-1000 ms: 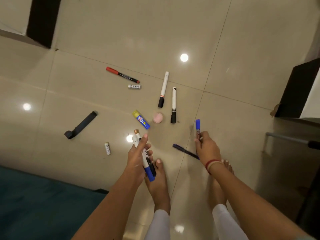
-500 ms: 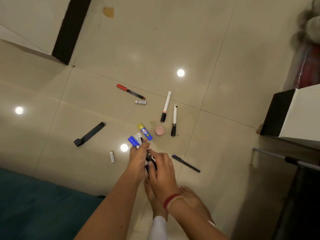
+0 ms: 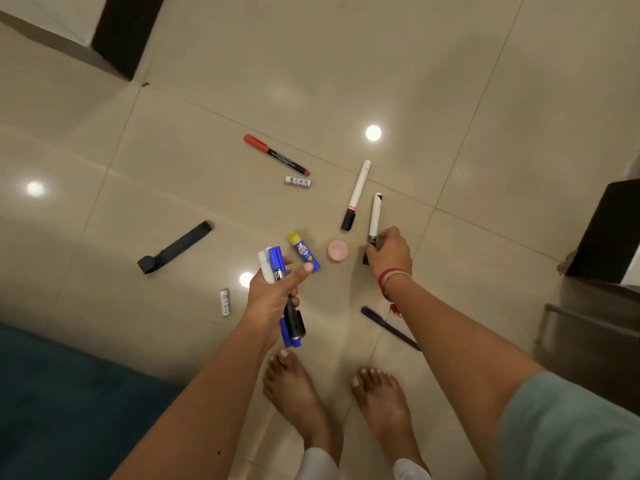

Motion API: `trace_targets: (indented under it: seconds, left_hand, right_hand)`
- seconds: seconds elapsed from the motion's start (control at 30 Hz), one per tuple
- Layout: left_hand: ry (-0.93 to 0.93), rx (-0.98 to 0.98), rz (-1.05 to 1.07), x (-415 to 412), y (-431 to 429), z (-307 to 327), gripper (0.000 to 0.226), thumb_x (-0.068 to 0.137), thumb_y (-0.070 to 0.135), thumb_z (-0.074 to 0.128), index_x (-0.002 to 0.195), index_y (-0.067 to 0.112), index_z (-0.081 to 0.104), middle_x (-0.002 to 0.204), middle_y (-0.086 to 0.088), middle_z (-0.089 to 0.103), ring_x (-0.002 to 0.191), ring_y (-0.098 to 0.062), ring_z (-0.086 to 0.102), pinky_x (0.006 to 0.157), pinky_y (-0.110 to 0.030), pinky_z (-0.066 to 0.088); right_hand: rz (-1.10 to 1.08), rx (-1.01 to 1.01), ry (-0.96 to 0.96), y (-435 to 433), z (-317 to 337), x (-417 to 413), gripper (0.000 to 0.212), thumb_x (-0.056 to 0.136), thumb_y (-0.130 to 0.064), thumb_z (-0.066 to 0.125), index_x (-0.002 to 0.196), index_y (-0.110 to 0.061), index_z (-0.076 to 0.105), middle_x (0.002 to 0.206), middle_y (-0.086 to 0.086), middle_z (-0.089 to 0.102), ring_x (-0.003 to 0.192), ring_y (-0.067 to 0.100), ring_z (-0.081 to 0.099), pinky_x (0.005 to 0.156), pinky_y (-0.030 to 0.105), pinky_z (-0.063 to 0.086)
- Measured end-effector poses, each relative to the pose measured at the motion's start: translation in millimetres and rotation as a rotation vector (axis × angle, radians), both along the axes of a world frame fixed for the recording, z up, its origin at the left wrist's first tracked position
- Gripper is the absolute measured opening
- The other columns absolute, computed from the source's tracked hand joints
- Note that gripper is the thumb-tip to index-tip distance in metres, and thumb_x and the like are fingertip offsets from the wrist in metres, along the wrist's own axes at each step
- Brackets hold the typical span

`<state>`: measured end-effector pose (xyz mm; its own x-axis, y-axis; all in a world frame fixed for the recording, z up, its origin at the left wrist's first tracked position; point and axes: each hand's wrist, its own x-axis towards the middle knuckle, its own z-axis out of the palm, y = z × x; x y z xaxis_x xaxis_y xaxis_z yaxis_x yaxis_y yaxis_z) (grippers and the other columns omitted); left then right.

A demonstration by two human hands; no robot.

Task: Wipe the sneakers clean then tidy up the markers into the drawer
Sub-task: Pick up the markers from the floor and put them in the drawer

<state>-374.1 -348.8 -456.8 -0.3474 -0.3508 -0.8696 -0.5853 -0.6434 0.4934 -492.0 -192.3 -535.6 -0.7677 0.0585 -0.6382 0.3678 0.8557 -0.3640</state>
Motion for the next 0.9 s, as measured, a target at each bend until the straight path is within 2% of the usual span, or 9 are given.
trace_targets:
  seconds: [0.13,0.27,0.37,0.43,0.53,0.67,0.73,0.8,0.9]
  left_hand:
    - [0.021,0.092,0.077,-7.7,-10.4,6.0,0.046,0.053,0.043,0.082,0.081,0.02,0.053,0.06,0.005,0.044,0.047,-0.009,0.038,0.045,-0.021,0.036]
    - [0.071,0.19,0.146,-9.8,-17.6,17.7,0.062,0.054,0.058,0.076,0.095,0.018,0.053,0.066,0.005,0.046,0.052,-0.009,0.042,0.05,-0.021,0.039]
    - [0.103,0.212,0.126,-10.8,-18.9,27.4,0.063,0.062,0.058,0.076,0.1,0.012,0.056,0.073,0.0,0.055,0.059,-0.014,0.054,0.059,-0.026,0.048]
    - [0.083,0.2,0.107,-13.5,-18.2,33.9,0.051,0.065,0.052,0.076,0.093,0.013,0.058,0.07,0.001,0.058,0.059,-0.015,0.056,0.057,-0.028,0.049]
    - [-0.053,0.074,0.076,-18.6,-20.6,32.6,0.018,0.081,0.027,0.071,0.083,0.017,0.056,0.06,0.002,0.05,0.046,-0.009,0.048,0.046,-0.023,0.042]
    - [-0.08,-0.035,0.047,-22.6,-35.3,14.5,0.007,0.088,0.015,0.064,0.091,0.019,0.058,0.064,0.002,0.05,0.051,-0.008,0.051,0.052,-0.024,0.046]
    - [-0.075,-0.089,-0.011,-20.7,-45.4,2.0,0.011,0.086,0.015,0.066,0.091,0.022,0.06,0.07,0.002,0.053,0.059,-0.011,0.051,0.059,-0.026,0.046]
    - [-0.057,-0.107,-0.056,-18.8,-53.7,-10.2,0.015,0.084,0.015,0.069,0.094,0.023,0.061,0.072,0.003,0.054,0.061,-0.012,0.052,0.063,-0.028,0.046]
    - [-0.041,-0.103,-0.098,-15.0,-58.0,-25.1,0.02,0.08,0.015,0.073,0.093,0.024,0.061,0.071,0.004,0.054,0.063,-0.013,0.052,0.07,-0.032,0.045]
  right_hand:
    - [0.017,-0.03,0.05,-6.5,3.4,2.4,0.015,0.088,-0.016,0.055,0.101,-0.009,0.053,0.098,0.012,0.061,0.081,0.024,0.056,0.068,0.03,0.044]
    - [-0.139,-0.388,0.138,-29.8,60.7,36.1,0.013,0.08,-0.018,0.066,0.088,-0.025,0.058,0.081,0.0,0.063,0.071,0.018,0.063,0.071,0.037,0.055]
    - [-0.05,-0.553,0.13,-54.4,111.9,80.0,0.017,0.079,-0.013,0.069,0.09,-0.024,0.062,0.079,-0.007,0.063,0.067,0.004,0.059,0.068,0.023,0.051]
    - [0.027,-0.536,0.103,-67.3,128.9,103.0,0.016,0.078,-0.017,0.069,0.092,-0.023,0.063,0.084,-0.006,0.062,0.072,0.006,0.059,0.071,0.021,0.049]
    - [0.092,-0.496,0.045,-78.4,132.5,120.2,0.012,0.082,-0.02,0.066,0.094,-0.02,0.063,0.087,-0.004,0.061,0.074,0.008,0.056,0.069,0.019,0.046]
    - [-0.157,-0.505,0.174,-75.9,113.2,97.5,0.005,0.087,-0.016,0.062,0.084,-0.02,0.063,0.084,-0.006,0.062,0.068,0.003,0.054,0.062,0.011,0.041]
    - [-0.256,-0.429,0.222,-68.1,82.5,68.5,0.009,0.086,-0.012,0.062,0.081,-0.02,0.061,0.086,0.002,0.065,0.066,0.005,0.054,0.068,0.022,0.047]
    - [-0.26,-0.301,0.223,-63.4,49.6,31.0,0.004,0.084,-0.019,0.063,0.087,-0.019,0.059,0.09,0.006,0.065,0.079,0.019,0.06,0.076,0.035,0.05]
    - [-0.111,-0.048,0.188,-61.9,10.6,-17.7,0.032,0.083,-0.035,0.061,0.107,-0.014,0.052,0.106,0.008,0.06,0.098,0.028,0.057,0.085,0.041,0.047]
